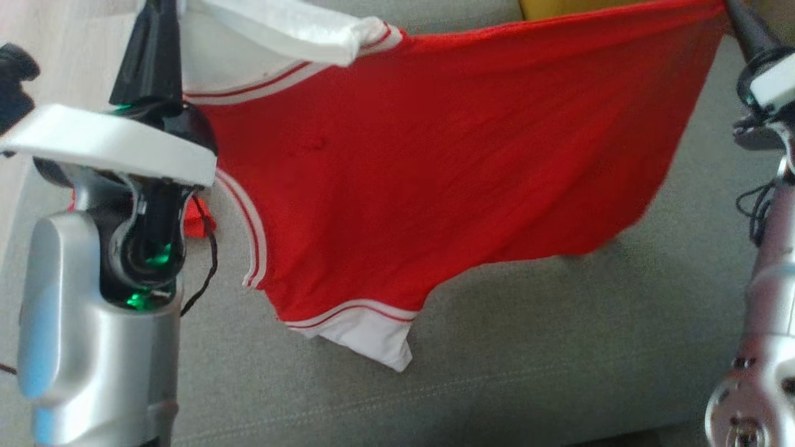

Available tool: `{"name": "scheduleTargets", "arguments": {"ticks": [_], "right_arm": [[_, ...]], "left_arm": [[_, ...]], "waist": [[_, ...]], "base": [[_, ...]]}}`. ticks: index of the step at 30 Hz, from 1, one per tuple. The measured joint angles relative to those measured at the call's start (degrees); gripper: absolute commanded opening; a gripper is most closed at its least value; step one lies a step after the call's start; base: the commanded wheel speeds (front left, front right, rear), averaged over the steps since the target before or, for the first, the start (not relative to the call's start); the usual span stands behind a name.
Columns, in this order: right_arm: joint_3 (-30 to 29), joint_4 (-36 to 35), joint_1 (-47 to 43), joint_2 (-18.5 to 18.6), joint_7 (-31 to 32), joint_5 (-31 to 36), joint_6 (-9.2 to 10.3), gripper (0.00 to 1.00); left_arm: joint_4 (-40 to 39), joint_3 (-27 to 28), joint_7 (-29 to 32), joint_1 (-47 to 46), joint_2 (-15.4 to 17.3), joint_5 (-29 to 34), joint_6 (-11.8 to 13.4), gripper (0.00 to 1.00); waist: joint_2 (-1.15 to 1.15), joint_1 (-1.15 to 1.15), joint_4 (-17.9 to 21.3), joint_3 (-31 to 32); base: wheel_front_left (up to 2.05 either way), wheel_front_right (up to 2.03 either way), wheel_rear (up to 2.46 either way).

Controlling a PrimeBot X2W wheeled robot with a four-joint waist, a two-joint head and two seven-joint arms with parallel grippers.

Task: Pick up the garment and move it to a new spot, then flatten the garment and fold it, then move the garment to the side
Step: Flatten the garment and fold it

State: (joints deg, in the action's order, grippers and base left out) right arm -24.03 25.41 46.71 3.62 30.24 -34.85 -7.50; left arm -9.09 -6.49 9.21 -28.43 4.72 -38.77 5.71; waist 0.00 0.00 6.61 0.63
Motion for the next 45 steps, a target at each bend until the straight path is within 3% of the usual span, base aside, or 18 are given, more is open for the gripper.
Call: {"name": "scheduleTargets", "arguments": {"ticks": [4, 8, 12, 17, 23, 28, 35, 45], "right_arm": [[-1.74, 0.89, 6.21, -0.01, 4.1, 3.42, 0.0, 0.0], [-3.34, 3.13, 16.62, -0.01, 6.27, 8.16, 0.0, 0.0], [-4.3, 3.35, 25.16, 0.03, 6.67, 12.16, 0.0, 0.0], [-2.79, 4.53, 42.13, 0.24, -0.74, 18.34, 0.0, 0.0], [1.68, 10.8, 52.5, 1.56, -15.74, 16.44, 0.0, 0.0], [9.92, 14.01, 52.15, 5.0, -24.52, 10.55, 0.0, 0.0], [14.16, 17.25, 45.6, 10.1, -31.89, 0.55, 0.0, 0.0], [20.9, 26.8, 27.74, 11.16, -31.17, -7.1, 0.0, 0.0]], "left_arm": [[2.46, 0.01, 6.11, -5.06, 2.01, -0.85, 1.37, 0.0], [8.71, -0.6, 10.96, -20.93, 2.8, -0.86, 2.15, 0.0], [13.04, -2.4, 11.83, -33.39, 3.54, 2.11, 1.96, 0.0], [24.83, -4.11, 3.11, -52.55, 2.36, 7.5, -0.82, 0.0], [36.65, -3.78, -12.66, -65.91, 0.24, 10.91, -2.46, 0.0], [40.77, -4.92, -21.26, -68.09, -1.46, 11.46, -6.7, 0.0], [42.64, -6.61, -23.45, -66.53, -2.16, 11.45, -8.93, 0.0], [45.68, -15.23, -22.61, -44.2, -1.89, 10.58, -12.3, 0.0]], "waist": [[0.0, 0.0, -0.31, -3.01], [0.0, 0.0, -0.68, -8.56], [0.0, 0.0, -1.0, -13.94], [0.0, 0.01, -1.83, -24.18], [-0.01, 0.03, -3.11, -34.11], [-0.01, 0.03, -5.1, -37.85], [-0.01, 0.01, -7.68, -38.77], [0.0, 0.0, -8.39, -33.18]], "base": [[0.0, 0.0, 0.0], [0.0, 0.0, 0.0], [0.0, 0.0, 0.0], [0.0, 0.0, 0.0], [0.0, 0.0, 0.0], [0.0, 0.0, 0.0], [0.0, 0.0, 0.0], [0.0, 0.0, 0.0]]}}
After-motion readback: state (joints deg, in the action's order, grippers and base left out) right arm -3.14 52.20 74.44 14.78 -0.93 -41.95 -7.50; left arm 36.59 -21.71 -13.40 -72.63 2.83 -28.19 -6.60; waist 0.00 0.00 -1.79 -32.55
